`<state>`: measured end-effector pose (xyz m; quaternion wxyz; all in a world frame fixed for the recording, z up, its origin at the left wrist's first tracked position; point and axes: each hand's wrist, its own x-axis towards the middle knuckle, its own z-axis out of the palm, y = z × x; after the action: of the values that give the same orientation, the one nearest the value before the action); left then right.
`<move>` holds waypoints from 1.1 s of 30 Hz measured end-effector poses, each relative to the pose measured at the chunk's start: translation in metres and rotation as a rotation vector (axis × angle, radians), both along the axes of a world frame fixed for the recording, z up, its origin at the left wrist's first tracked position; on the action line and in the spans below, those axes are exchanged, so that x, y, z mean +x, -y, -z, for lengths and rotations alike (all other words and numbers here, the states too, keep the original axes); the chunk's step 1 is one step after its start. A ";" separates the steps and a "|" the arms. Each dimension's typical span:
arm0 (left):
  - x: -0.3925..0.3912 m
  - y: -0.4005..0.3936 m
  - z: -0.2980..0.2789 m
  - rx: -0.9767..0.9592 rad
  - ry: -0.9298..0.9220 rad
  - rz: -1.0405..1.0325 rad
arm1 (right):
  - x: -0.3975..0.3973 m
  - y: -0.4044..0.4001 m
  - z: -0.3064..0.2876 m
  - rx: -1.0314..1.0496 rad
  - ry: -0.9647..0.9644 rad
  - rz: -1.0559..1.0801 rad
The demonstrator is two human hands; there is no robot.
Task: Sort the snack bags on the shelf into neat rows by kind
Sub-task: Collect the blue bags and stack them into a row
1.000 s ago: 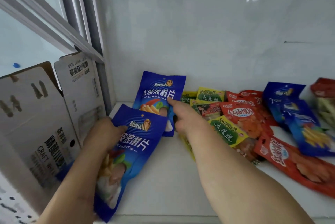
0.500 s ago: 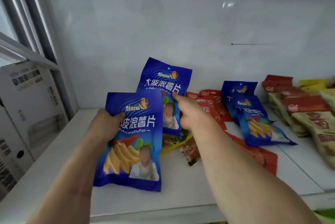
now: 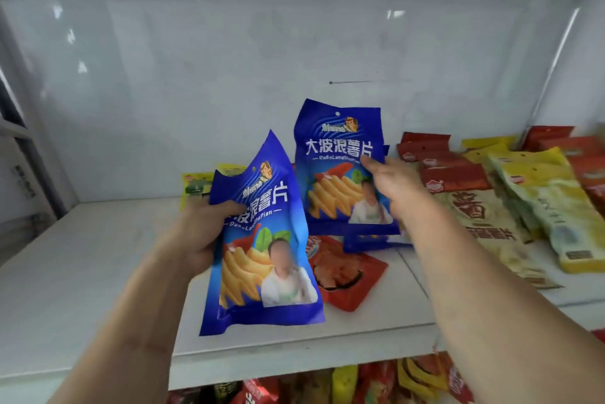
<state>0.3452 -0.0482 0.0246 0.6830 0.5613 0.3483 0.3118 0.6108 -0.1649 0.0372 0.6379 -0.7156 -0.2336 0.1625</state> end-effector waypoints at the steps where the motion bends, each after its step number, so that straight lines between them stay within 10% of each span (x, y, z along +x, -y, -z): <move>1: 0.009 0.012 0.001 -0.019 0.014 0.026 | 0.006 0.017 0.000 -0.017 0.018 -0.009; 14: 0.128 0.131 0.043 -0.196 -0.112 0.181 | 0.053 0.092 0.039 -0.240 0.006 -0.039; 33: 0.085 0.055 0.051 -0.063 -0.277 -0.129 | 0.052 0.073 0.063 -0.306 0.137 -0.282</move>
<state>0.4307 -0.1028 -0.0268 0.6242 0.5538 0.4839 0.2637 0.6628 -0.2377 -0.0258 0.4756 -0.7736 -0.3467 0.2347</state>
